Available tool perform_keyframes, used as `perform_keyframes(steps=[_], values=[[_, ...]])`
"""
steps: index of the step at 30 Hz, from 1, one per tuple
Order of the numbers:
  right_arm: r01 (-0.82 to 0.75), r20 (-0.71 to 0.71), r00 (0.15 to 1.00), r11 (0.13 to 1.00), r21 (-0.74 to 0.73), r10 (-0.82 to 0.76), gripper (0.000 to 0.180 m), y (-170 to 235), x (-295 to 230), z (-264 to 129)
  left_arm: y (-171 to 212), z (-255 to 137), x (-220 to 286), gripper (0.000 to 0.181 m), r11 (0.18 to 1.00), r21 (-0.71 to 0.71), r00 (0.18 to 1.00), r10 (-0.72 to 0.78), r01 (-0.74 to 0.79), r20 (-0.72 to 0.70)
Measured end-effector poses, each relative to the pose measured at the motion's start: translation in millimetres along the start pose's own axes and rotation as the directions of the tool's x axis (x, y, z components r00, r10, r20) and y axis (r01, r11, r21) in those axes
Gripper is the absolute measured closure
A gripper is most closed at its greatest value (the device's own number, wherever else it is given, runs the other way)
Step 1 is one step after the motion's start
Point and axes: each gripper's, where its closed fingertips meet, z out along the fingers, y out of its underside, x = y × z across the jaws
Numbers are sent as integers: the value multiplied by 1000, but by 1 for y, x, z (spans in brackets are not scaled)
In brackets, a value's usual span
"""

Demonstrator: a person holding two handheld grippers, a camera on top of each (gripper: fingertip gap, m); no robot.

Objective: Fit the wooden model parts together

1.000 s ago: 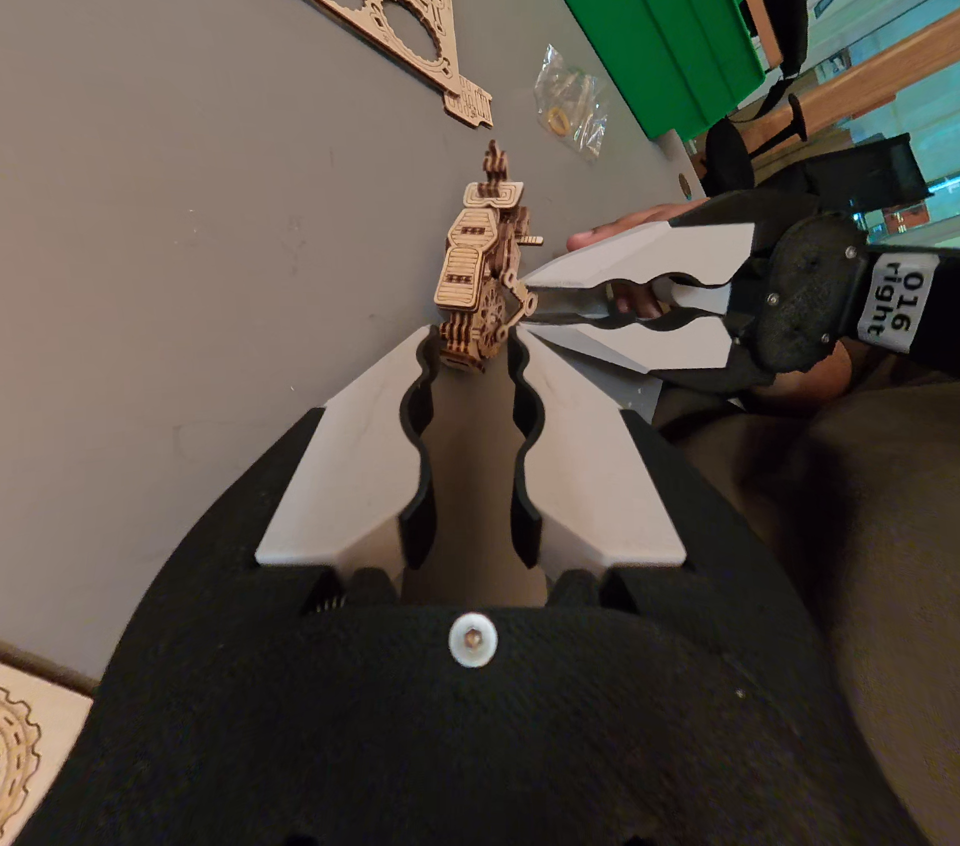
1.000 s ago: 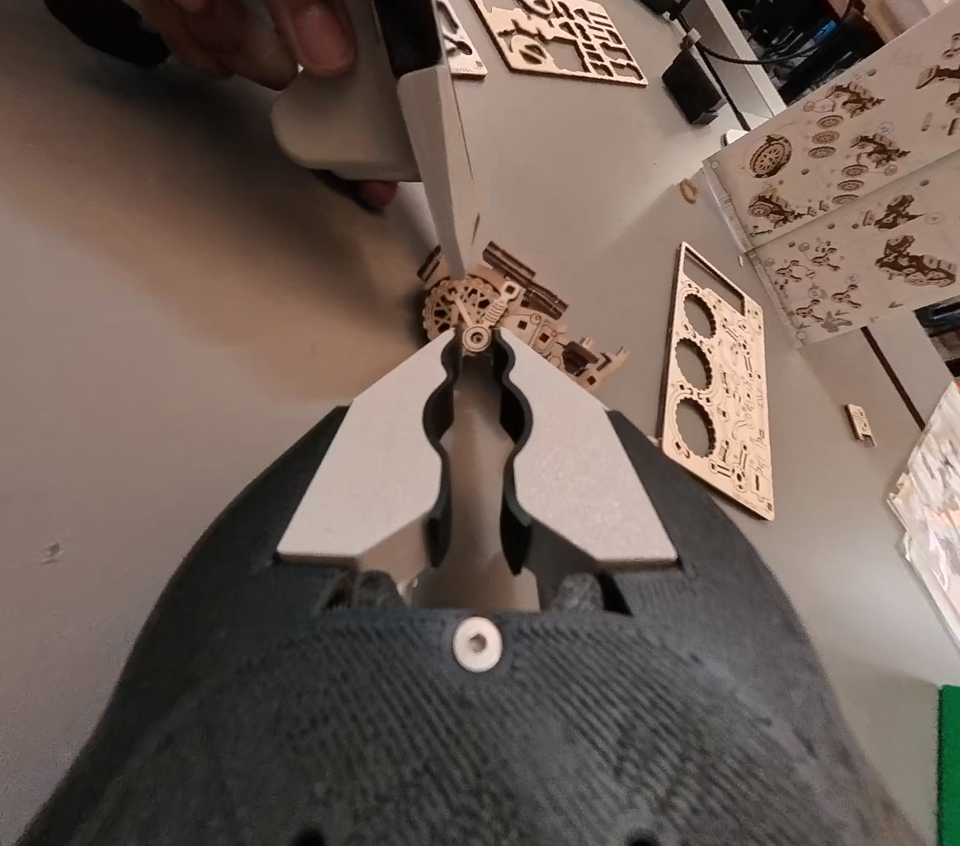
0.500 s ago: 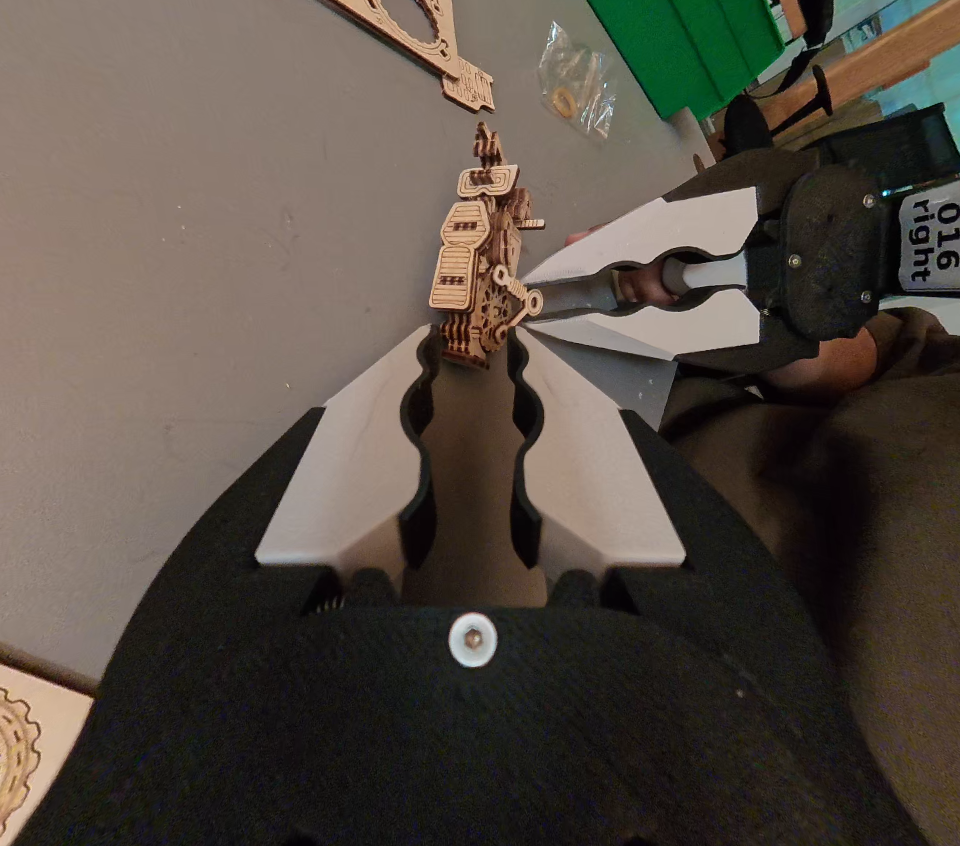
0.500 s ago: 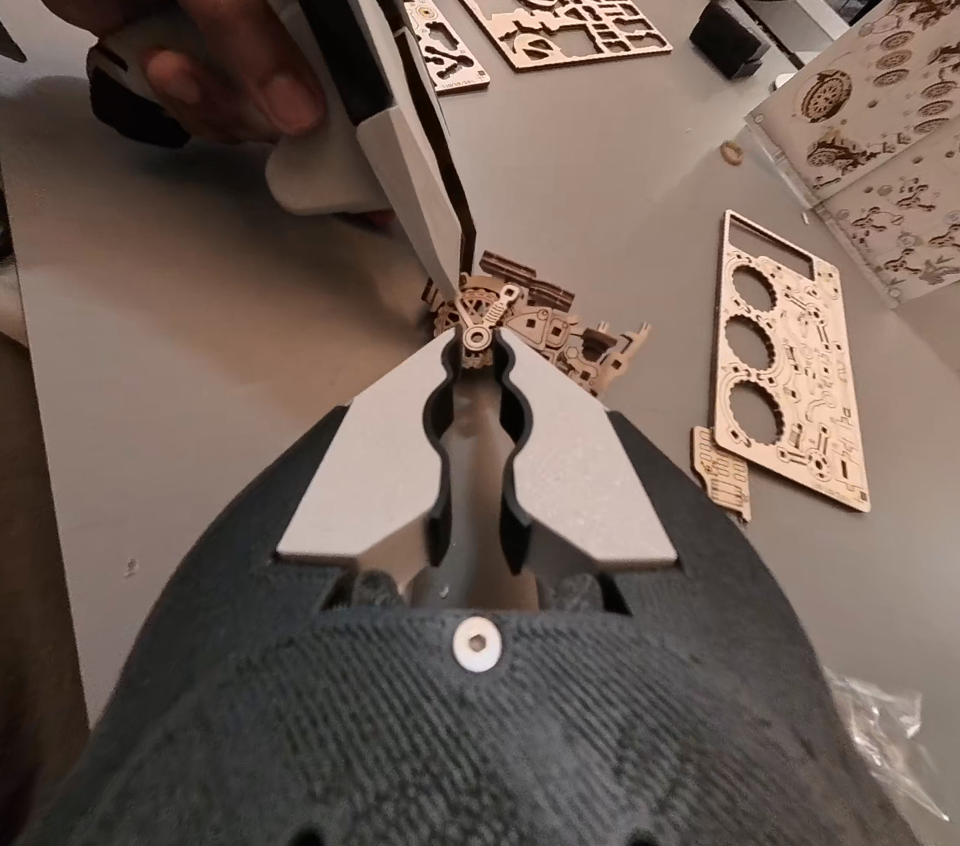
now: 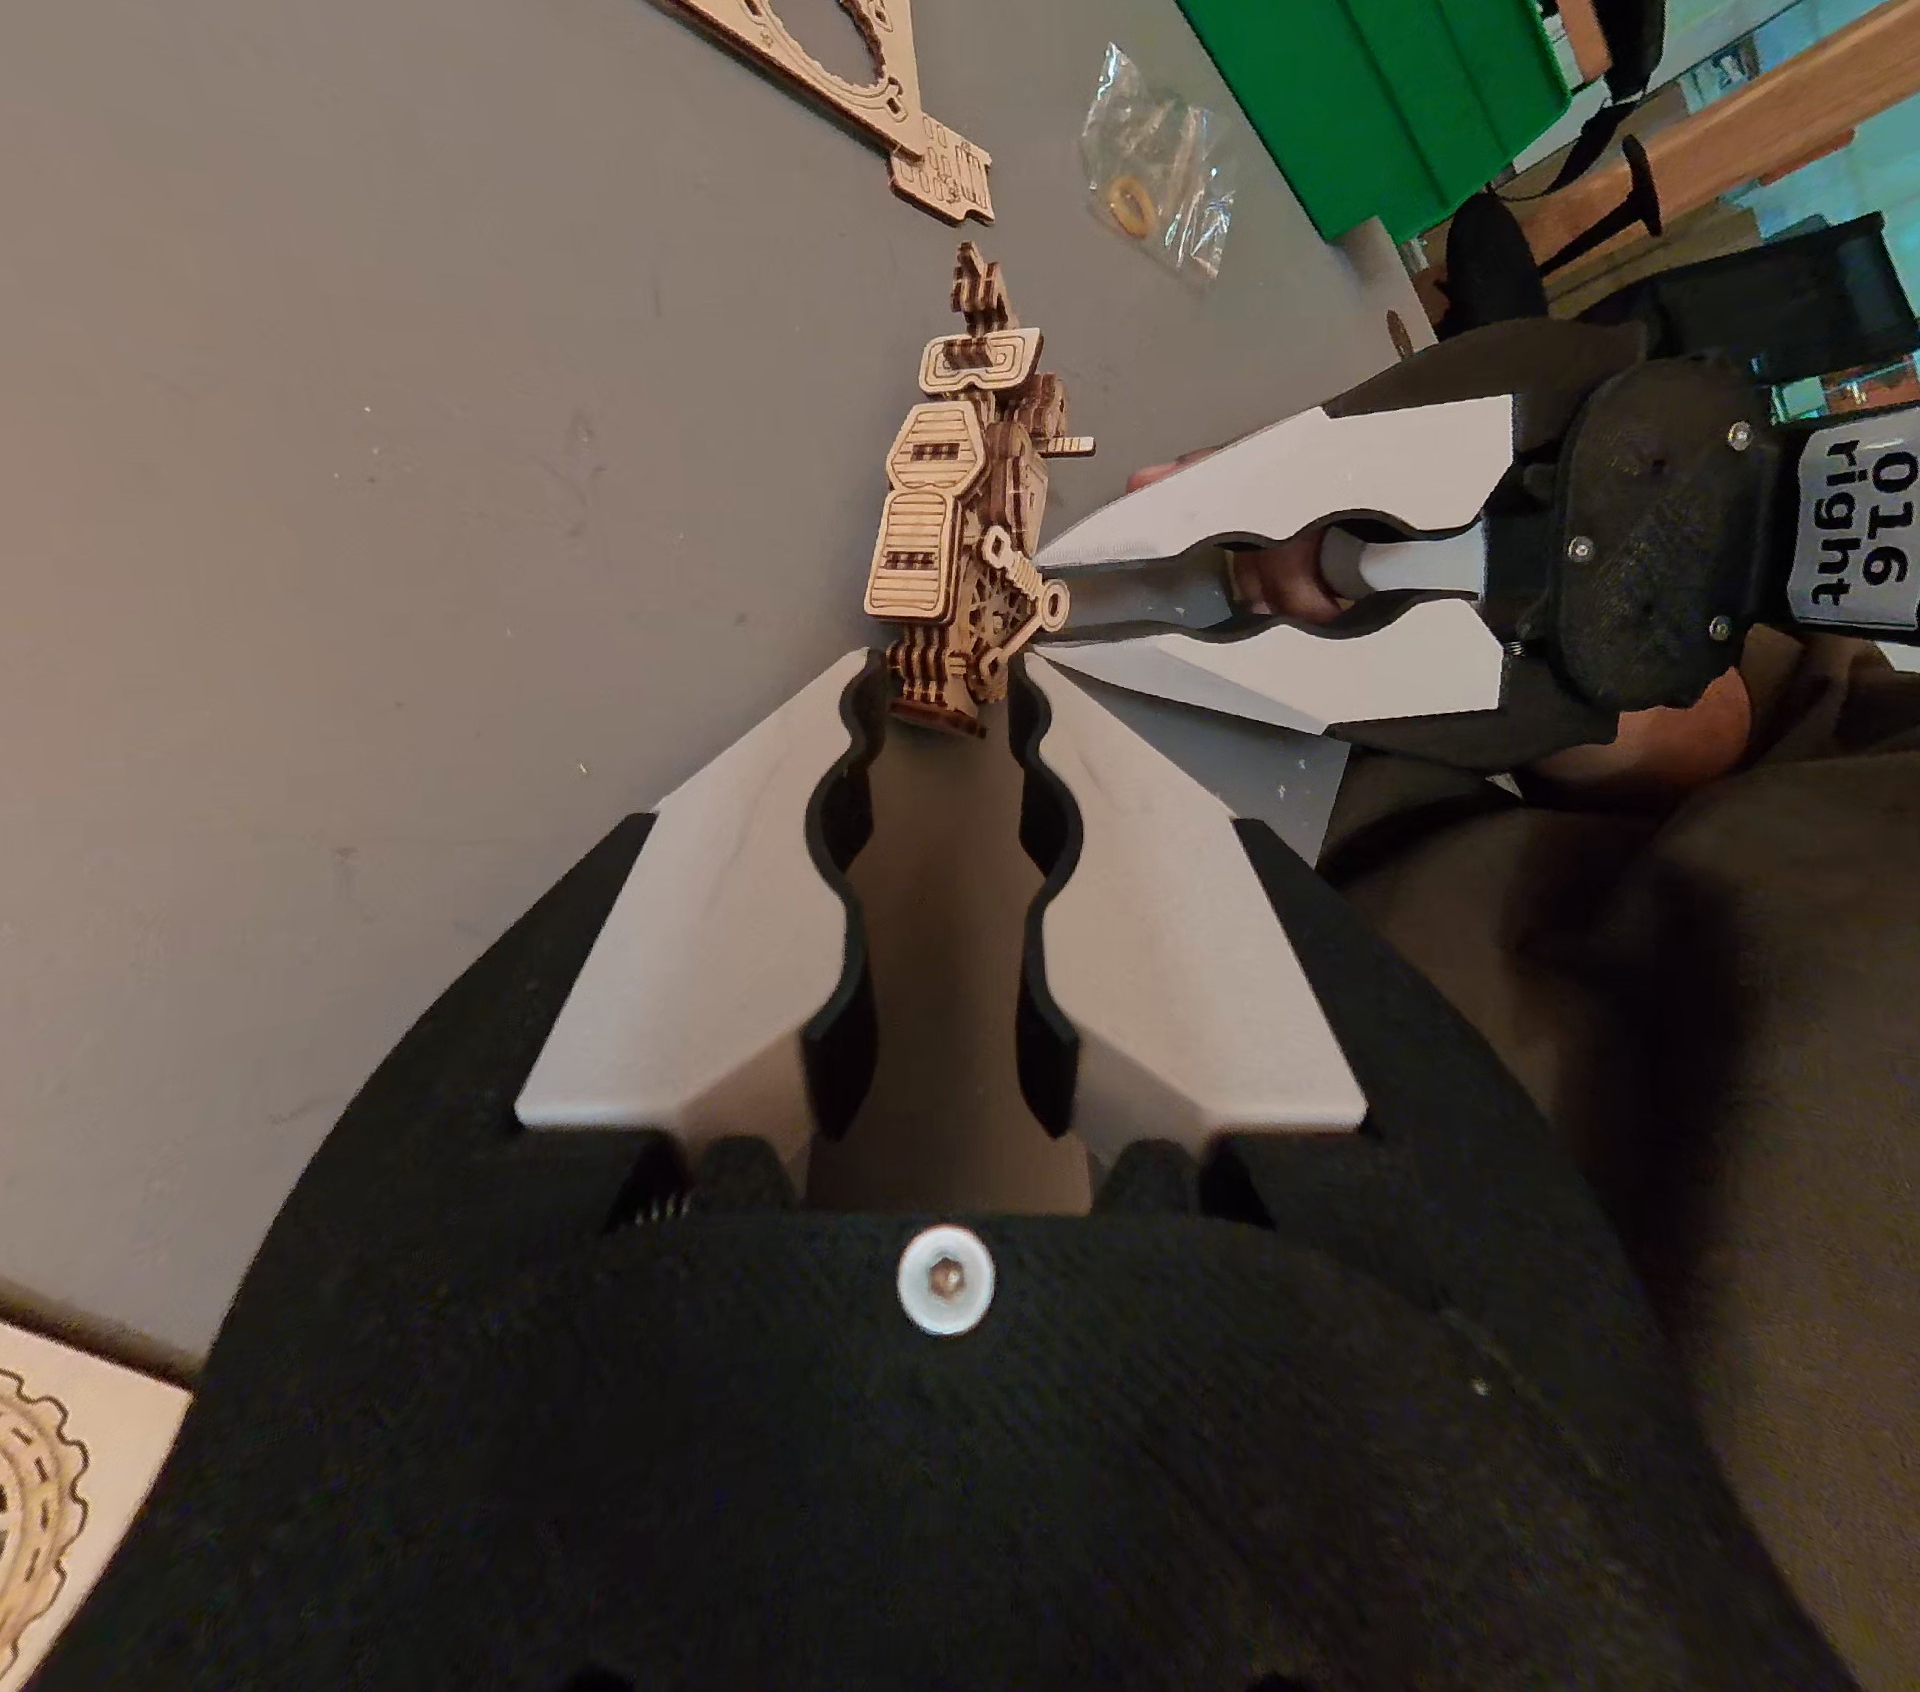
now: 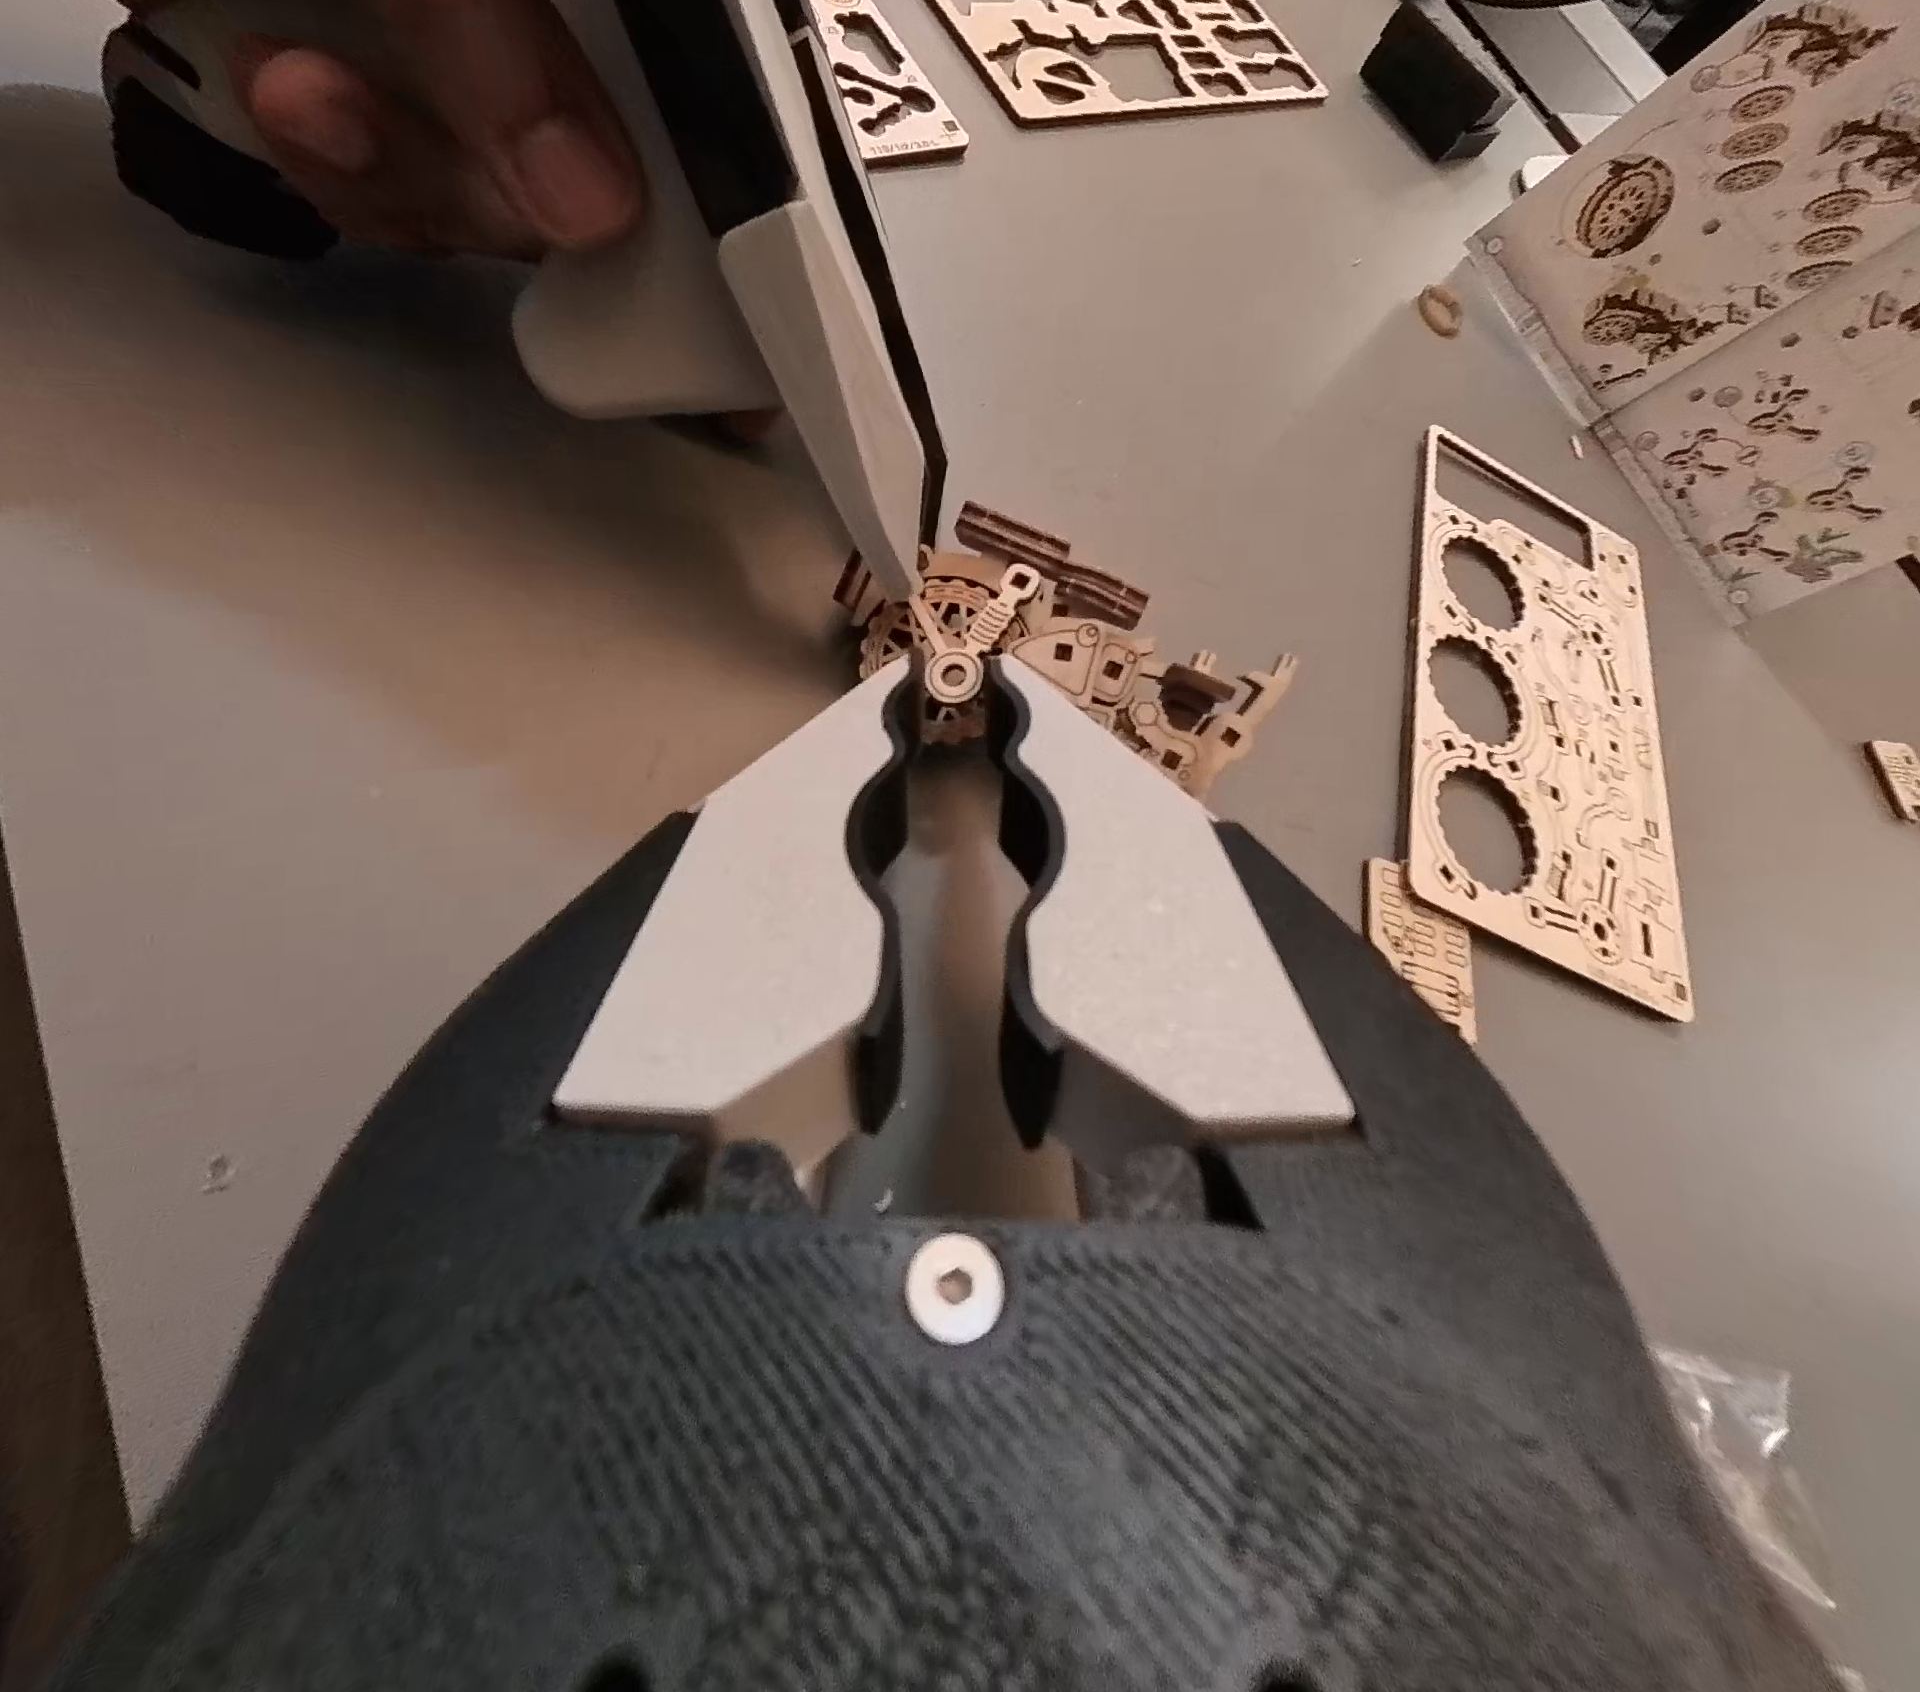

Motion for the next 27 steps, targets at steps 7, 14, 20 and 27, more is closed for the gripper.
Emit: perform_keyframes(steps=[7, 14, 20, 27], values=[[-4, -2, 1000, 1000, -4, 4, 170, 1, 0, 0, 0, -1, -1, 161, 1000, 0, 1000, -3, 3, -1], [-9, -1, 1000, 1000, -2, 9, 171, 1, 0, 0, 0, -1, -1, 161, 1000, -1, 1000, -4, 4, -4], [-12, 1, 1000, 1000, -1, 12, 171, 0, 0, -1, 0, -1, -1, 162, 1000, -2, 1000, -7, 7, -7], [-11, 4, 1000, 1000, 5, 11, 171, 0, 0, -1, 0, -1, -1, 161, 1000, -2, 1000, -9, 9, -14]])
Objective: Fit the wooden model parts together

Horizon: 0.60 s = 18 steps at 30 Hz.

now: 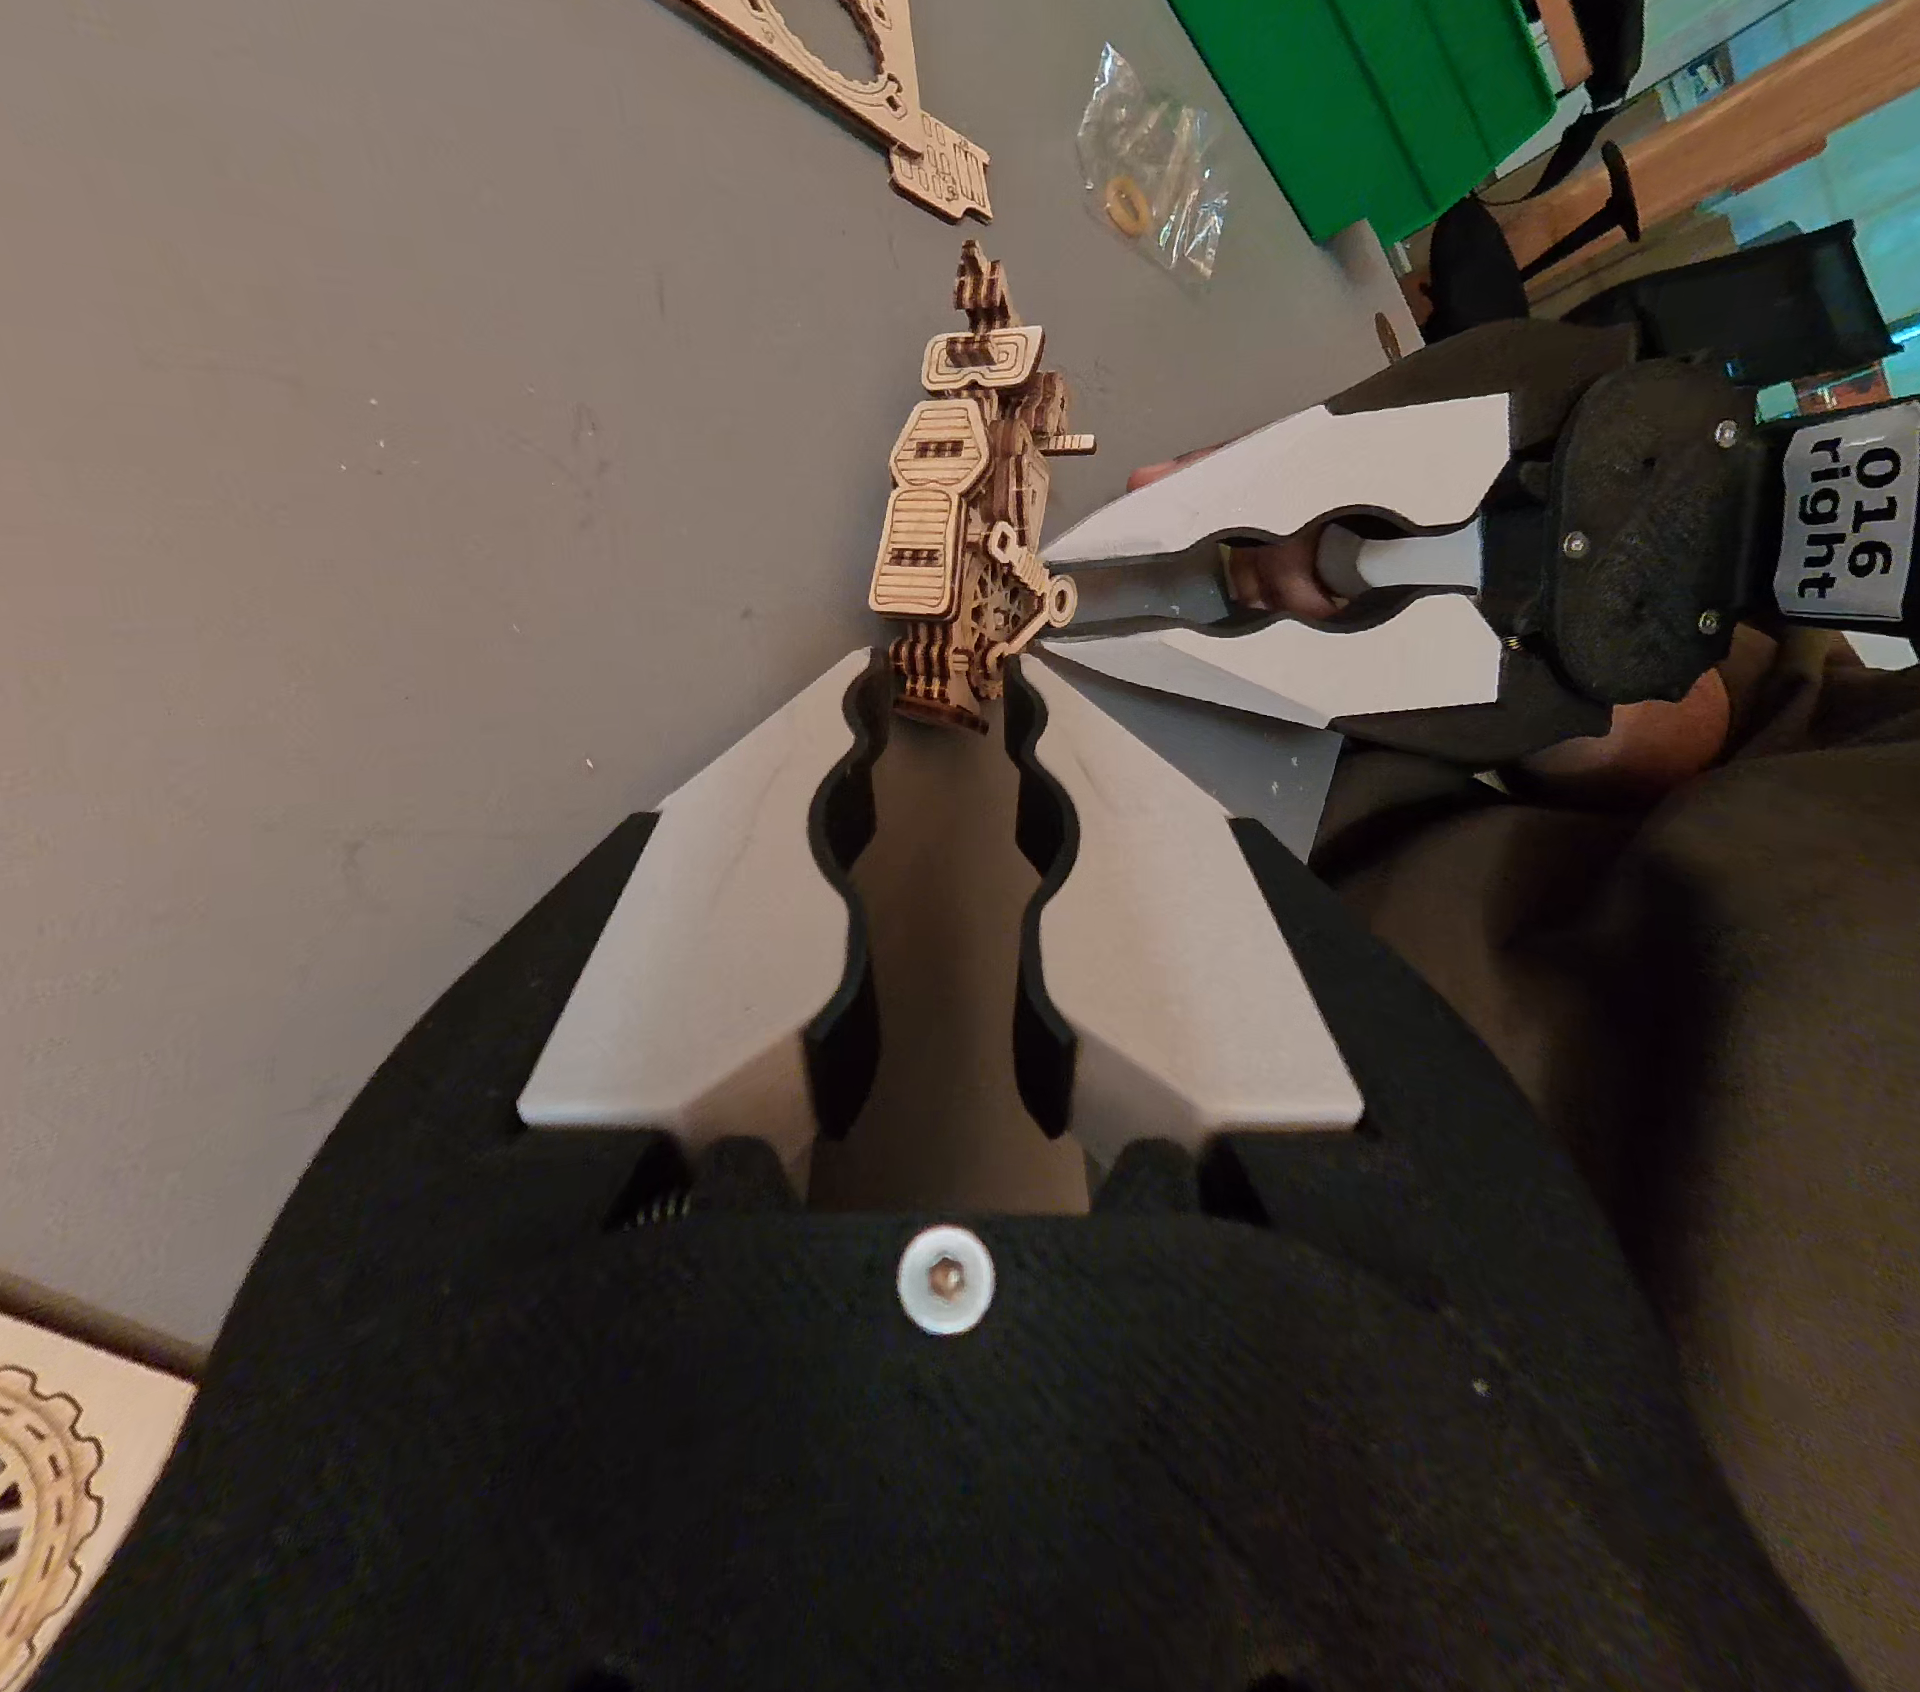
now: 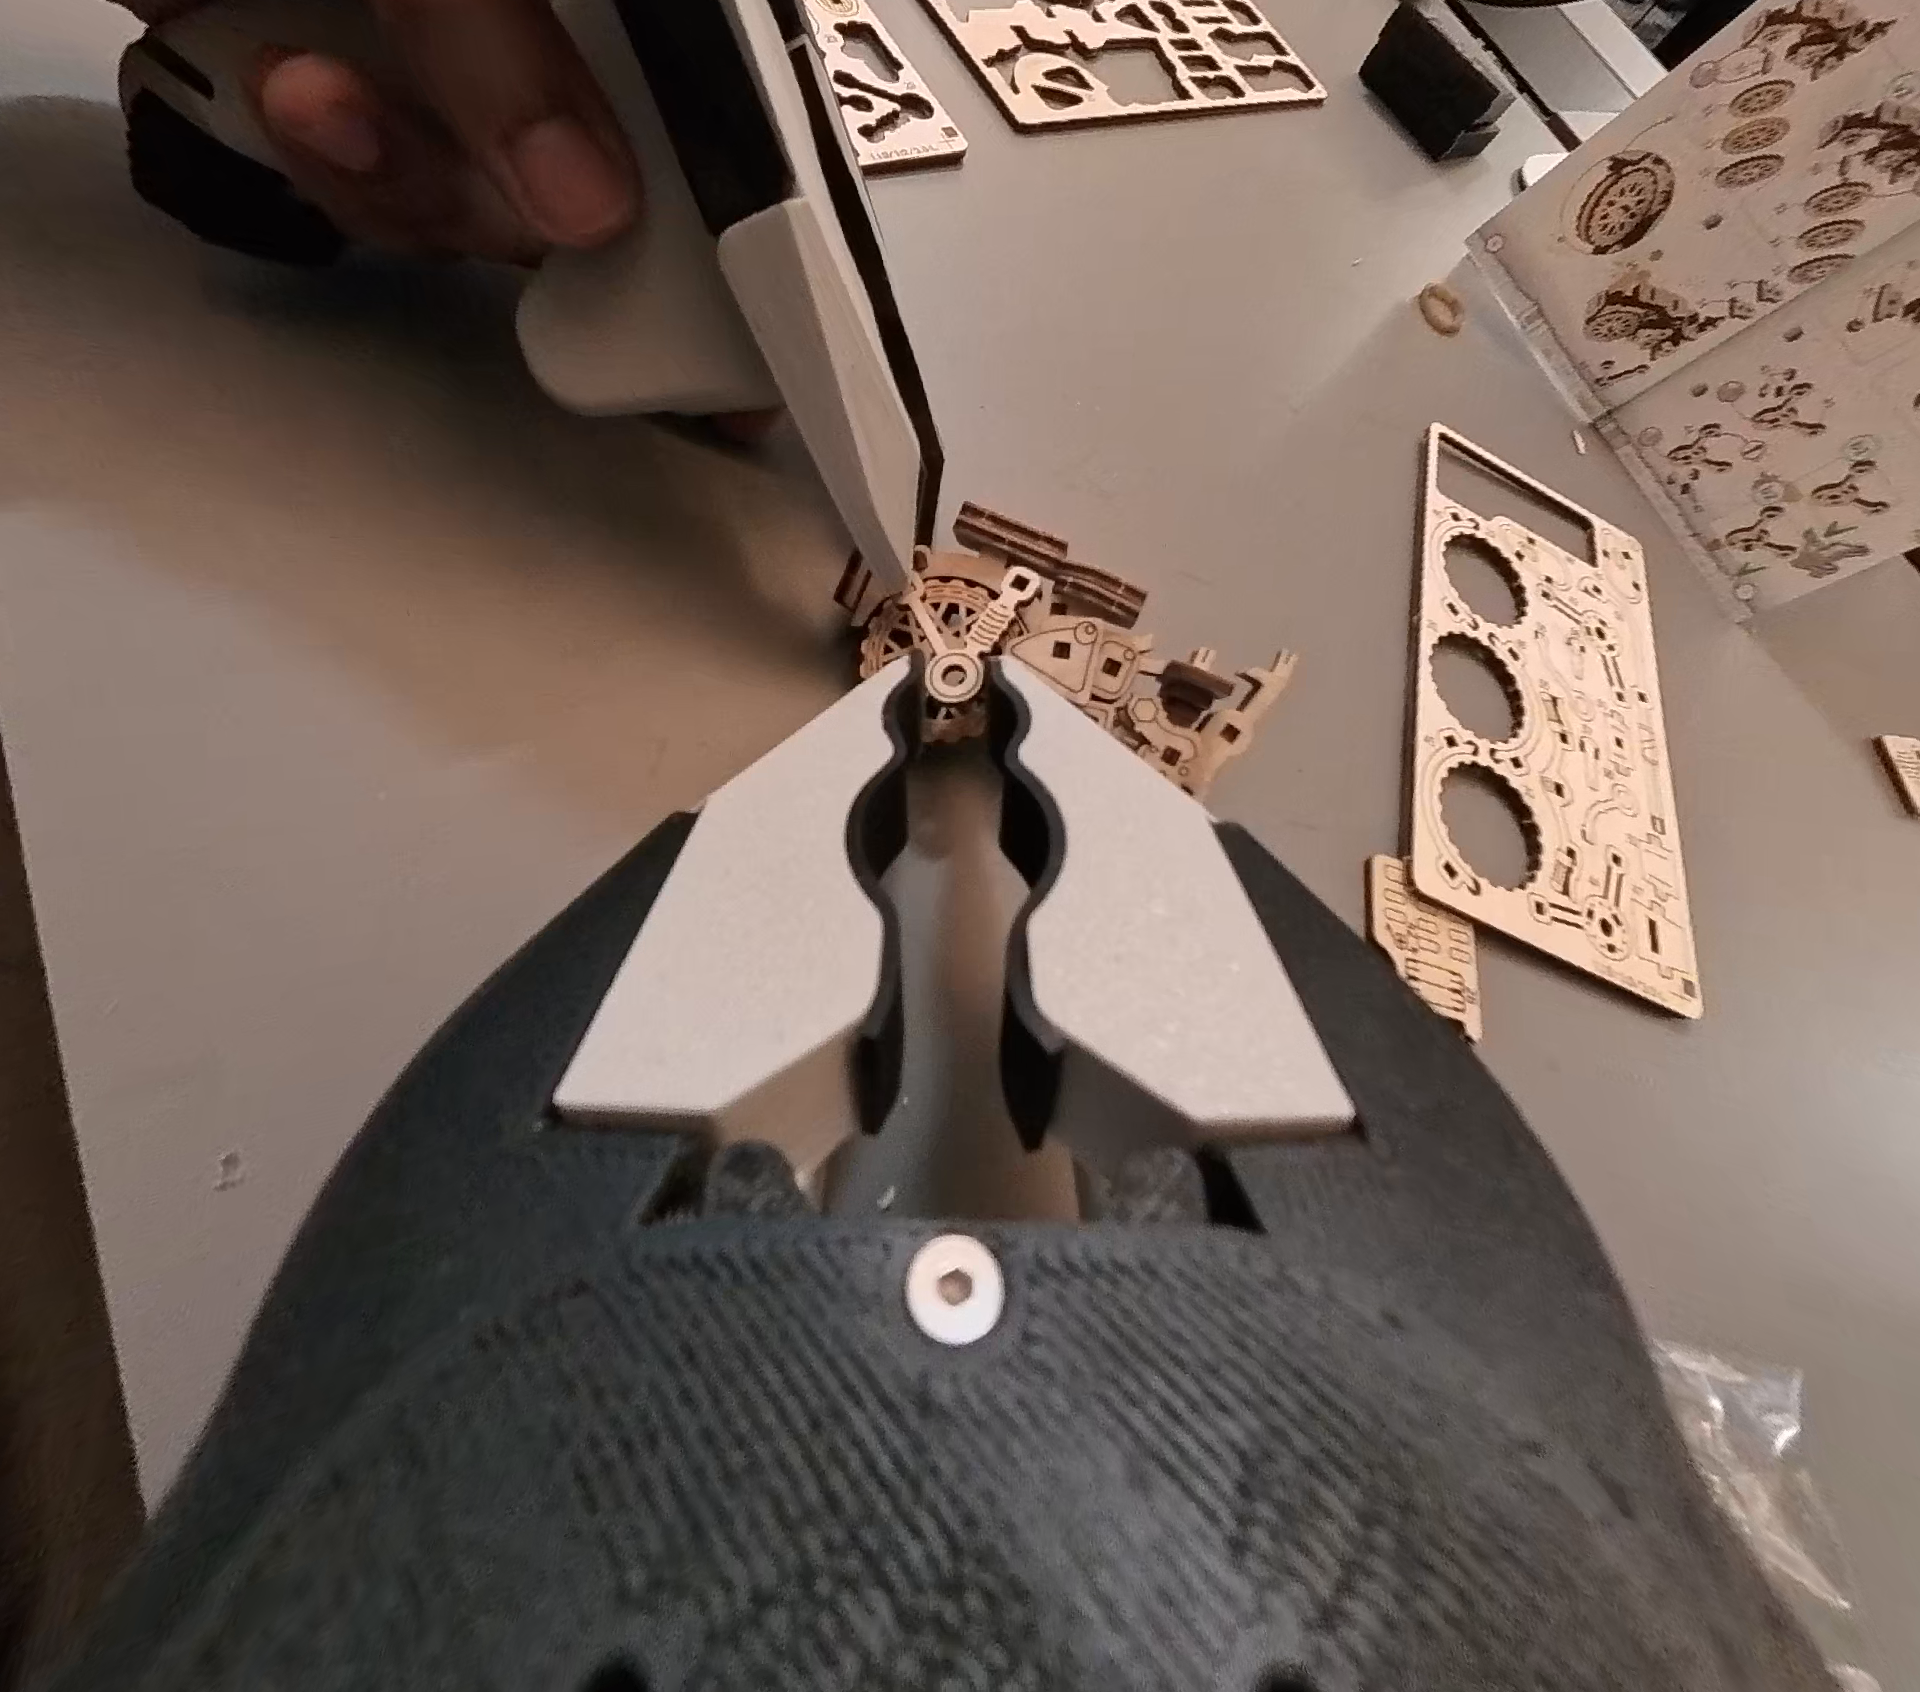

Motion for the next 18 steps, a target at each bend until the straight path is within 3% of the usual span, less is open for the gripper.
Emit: perform_keyframes(steps=[18], values=[[-35, 15, 999, 999, 24, 35, 171, -1, 1, -7, 0, -1, -2, 167, 1000, -3, 1000, -18, 18, -19]])
